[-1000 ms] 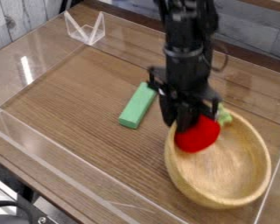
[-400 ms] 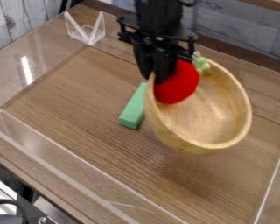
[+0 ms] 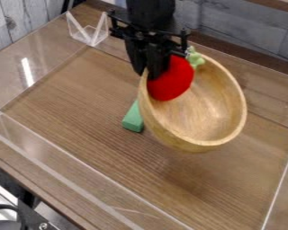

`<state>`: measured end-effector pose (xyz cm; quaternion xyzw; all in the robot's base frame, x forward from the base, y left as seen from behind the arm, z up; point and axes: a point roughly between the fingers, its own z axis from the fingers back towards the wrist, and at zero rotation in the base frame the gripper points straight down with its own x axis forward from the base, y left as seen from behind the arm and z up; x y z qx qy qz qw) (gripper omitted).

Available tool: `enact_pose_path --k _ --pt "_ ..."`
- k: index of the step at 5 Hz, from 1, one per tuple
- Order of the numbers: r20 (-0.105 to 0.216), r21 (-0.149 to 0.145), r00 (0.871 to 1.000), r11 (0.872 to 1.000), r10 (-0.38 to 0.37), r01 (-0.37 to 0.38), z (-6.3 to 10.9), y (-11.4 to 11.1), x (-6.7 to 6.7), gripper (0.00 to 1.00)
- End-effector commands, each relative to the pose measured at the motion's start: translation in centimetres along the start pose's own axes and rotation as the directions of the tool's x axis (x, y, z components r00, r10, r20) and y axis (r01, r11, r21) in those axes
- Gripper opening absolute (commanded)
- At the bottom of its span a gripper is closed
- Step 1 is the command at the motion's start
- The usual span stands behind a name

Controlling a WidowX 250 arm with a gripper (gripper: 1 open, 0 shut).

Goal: Move the red fruit to the left

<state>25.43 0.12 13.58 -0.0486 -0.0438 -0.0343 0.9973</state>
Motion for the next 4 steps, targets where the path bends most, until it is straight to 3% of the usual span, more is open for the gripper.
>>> enact_pose_path --k 1,4 --pt "0.065 0.017 0.998 1.000 0.002 -0.003 1.63 0.63 0.06 0.00" --pt "0.072 0.026 0.997 1.000 0.015 -0.016 1.53 1.05 -0.11 0.00"
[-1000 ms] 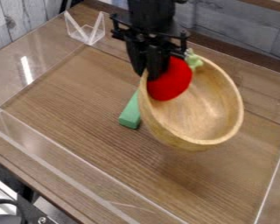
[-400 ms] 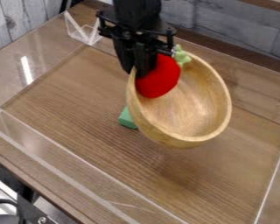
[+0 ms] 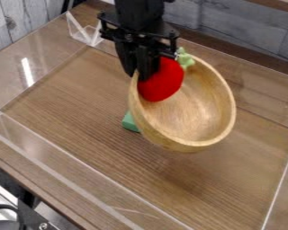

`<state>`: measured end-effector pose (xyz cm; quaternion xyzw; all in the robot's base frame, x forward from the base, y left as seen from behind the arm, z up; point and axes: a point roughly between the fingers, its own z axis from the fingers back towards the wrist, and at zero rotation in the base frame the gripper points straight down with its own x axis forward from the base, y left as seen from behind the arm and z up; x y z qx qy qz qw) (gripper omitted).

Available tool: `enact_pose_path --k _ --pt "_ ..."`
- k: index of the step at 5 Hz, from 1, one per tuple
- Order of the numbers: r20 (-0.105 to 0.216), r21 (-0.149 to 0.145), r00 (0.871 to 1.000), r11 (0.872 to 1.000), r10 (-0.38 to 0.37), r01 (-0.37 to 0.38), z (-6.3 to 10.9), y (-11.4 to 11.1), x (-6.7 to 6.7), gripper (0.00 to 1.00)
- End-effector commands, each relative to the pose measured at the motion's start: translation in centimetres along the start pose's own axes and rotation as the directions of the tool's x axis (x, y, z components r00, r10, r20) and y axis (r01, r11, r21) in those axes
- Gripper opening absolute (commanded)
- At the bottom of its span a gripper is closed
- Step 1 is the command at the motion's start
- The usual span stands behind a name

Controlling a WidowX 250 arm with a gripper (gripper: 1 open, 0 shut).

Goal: Move the red fruit to the left

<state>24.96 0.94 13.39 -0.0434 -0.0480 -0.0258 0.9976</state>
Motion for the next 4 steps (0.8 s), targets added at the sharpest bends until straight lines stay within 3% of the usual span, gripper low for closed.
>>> enact_pose_path --k 1,4 --pt "0.066 0.019 0.998 1.000 0.008 -0.009 1.72 0.44 0.54 0.00" --pt "0.077 0.028 0.997 0.999 0.028 -0.030 2.16 0.88 0.77 0.00"
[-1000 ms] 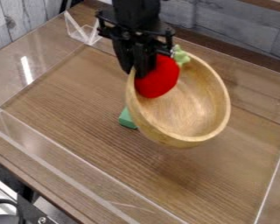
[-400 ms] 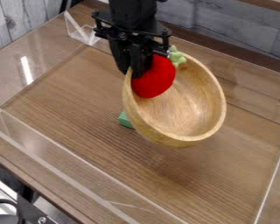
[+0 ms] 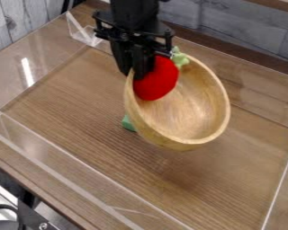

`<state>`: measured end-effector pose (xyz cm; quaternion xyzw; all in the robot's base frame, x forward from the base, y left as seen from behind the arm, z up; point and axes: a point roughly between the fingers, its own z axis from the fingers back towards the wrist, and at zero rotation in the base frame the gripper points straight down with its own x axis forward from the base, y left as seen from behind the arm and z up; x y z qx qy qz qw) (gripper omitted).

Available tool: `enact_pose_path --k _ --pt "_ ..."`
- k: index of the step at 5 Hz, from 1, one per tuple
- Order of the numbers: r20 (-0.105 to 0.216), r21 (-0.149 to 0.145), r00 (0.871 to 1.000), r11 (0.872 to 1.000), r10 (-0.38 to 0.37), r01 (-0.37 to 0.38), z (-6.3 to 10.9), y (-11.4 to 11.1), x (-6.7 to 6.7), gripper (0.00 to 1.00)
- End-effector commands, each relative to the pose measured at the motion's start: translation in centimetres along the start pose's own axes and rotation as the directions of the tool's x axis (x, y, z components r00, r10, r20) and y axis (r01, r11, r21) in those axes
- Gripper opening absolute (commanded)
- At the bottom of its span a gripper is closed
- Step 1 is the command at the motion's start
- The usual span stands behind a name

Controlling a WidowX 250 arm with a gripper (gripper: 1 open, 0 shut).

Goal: Move the red fruit to the left

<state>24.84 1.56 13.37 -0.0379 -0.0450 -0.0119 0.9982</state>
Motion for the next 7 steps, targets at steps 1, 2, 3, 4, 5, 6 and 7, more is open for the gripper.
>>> enact_pose_path --k 1,2,3,4,5,6,7 --pt "0.086 0.019 0.996 1.000 0.008 -0.010 2.3 0.5 1.0 0.00" --pt "0.090 0.022 0.996 1.000 0.014 -0.016 2.4 0.7 1.1 0.00" --pt "0.108 0.035 0.992 0.997 0.060 -0.064 2.6 2.8 1.3 0.00" --pt "0.104 0.053 0.989 0.992 0.106 -0.112 2.5 5.4 1.5 0.00" --pt "0.098 0.074 0.987 0.988 0.131 -0.138 1.7 7.2 1.7 0.00" --pt "0.095 0.087 0.983 0.982 0.159 -0.167 1.2 7.9 2.0 0.00" --pt "0.094 0.098 0.977 0.975 0.190 -0.199 0.6 7.9 2.5 0.00"
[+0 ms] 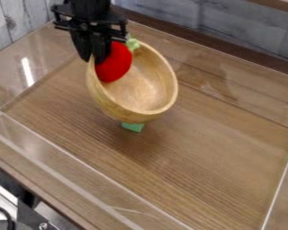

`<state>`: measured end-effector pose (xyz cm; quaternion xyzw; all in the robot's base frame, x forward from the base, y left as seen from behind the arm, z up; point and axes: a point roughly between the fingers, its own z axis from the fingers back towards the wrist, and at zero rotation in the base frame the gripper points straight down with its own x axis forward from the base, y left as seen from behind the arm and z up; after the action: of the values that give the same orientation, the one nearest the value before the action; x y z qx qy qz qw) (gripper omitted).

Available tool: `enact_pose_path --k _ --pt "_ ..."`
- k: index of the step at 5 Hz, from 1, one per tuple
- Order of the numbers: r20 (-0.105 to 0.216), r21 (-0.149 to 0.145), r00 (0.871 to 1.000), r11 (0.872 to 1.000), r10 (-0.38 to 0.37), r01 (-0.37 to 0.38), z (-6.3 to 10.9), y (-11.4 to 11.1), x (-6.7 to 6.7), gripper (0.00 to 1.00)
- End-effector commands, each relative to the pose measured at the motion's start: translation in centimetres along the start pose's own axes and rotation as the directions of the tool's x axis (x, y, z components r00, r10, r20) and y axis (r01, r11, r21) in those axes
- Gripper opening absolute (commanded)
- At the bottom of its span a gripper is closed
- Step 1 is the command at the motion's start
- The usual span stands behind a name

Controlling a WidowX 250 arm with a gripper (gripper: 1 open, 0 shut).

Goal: Move the red fruit to the left

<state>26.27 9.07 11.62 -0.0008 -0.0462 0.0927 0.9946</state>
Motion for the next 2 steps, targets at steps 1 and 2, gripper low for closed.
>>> enact_pose_path --k 1,2 --pt "0.075 0.029 0.997 0.999 0.025 -0.027 1.36 0.06 1.95 0.00" --pt "0.071 0.033 0.996 0.998 0.053 -0.055 0.90 0.13 2.34 0.00"
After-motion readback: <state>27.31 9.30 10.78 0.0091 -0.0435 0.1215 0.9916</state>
